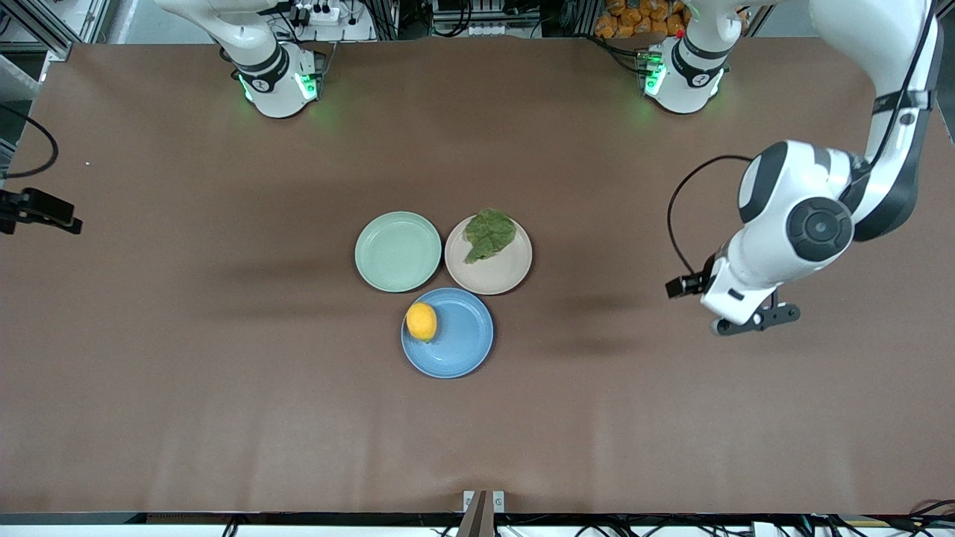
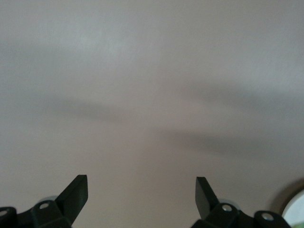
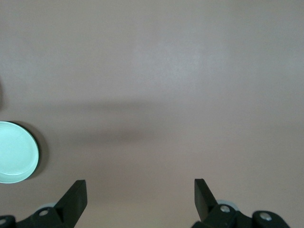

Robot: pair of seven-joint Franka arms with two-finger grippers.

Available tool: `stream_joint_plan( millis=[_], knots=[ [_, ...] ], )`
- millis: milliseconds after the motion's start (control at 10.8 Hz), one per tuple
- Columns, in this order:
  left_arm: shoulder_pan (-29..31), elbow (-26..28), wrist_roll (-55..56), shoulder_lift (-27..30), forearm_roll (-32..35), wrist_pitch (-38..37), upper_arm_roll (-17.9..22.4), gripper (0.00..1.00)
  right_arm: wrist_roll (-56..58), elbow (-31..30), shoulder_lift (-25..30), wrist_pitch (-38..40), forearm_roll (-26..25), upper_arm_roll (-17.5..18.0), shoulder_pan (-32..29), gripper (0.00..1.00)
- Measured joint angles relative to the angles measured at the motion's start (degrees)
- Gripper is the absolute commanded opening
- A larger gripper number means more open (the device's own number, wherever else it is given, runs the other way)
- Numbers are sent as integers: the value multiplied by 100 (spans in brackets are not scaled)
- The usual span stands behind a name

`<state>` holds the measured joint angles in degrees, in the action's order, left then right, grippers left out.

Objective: Place lemon and lettuce in plates

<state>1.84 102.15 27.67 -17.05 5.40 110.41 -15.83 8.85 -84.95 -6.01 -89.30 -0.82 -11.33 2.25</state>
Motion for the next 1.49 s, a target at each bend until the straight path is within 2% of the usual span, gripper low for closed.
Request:
stream_joint_plan(
  millis=[279, 558, 744, 1116, 1488],
  knots=[
    [-312, 1037, -63, 794, -485, -8, 294, 100, -301, 94, 172, 11, -2, 17, 1, 100],
    [-559, 1294, -63, 1164, -660, 15, 440, 100, -523, 183, 227, 13, -1, 27, 10, 100],
    [-562, 1114, -83, 1286, -660, 91, 536, 100, -533, 179, 237, 23, -1, 27, 13, 100],
    [-561, 394, -639, 1880, -655, -1, 793, 100, -533, 174, 238, 45, -1, 63, 44, 100],
    [-631, -343, -1095, 2225, -524, -1089, 791, 100, -533, 177, 252, 84, 0, 161, 89, 100]
  ],
)
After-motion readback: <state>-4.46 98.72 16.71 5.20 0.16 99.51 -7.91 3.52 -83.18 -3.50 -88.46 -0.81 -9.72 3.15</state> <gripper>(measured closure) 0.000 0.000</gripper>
